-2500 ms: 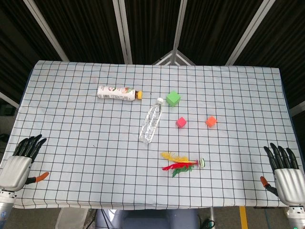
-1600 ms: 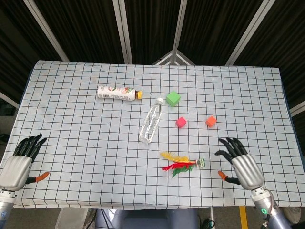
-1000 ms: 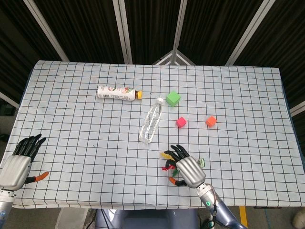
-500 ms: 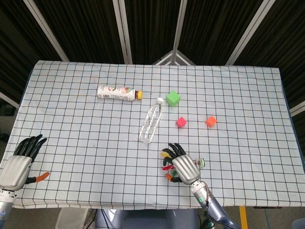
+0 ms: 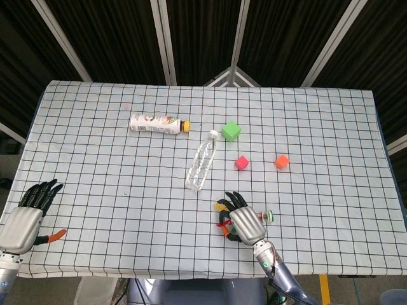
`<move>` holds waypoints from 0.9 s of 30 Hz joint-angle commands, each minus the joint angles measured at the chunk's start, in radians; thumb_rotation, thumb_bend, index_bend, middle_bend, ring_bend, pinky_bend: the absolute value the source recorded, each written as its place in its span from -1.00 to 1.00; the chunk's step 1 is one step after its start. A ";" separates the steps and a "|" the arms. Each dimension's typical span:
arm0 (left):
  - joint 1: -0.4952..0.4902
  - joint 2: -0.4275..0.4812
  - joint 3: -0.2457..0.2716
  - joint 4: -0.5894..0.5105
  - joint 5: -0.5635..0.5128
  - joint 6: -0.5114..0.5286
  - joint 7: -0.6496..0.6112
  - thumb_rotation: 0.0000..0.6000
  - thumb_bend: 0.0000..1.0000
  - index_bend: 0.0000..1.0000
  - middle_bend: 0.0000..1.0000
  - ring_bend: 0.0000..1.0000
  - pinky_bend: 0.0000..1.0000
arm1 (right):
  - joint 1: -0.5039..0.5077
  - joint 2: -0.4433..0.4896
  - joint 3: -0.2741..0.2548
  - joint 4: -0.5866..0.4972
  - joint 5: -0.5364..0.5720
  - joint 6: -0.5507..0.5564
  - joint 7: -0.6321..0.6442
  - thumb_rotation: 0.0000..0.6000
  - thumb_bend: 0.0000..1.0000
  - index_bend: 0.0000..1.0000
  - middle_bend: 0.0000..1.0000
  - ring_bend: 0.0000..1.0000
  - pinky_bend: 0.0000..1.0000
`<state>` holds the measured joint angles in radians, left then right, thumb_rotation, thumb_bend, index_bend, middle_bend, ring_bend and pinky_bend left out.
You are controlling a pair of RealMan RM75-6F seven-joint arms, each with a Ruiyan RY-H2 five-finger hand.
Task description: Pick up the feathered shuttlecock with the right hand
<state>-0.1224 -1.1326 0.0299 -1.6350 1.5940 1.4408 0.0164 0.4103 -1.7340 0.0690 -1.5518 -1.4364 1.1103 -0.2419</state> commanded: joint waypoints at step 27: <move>0.000 -0.002 -0.001 -0.004 -0.009 -0.006 0.019 1.00 -1.00 -1.00 -1.00 -1.00 -1.00 | -0.019 0.326 0.118 -0.235 0.082 0.103 -0.023 1.00 0.06 0.15 -0.53 -1.00 -1.00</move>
<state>-0.1224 -1.1341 0.0294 -1.6388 1.5851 1.4353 0.0348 0.3982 -1.4207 0.1842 -1.7808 -1.3616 1.2061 -0.2738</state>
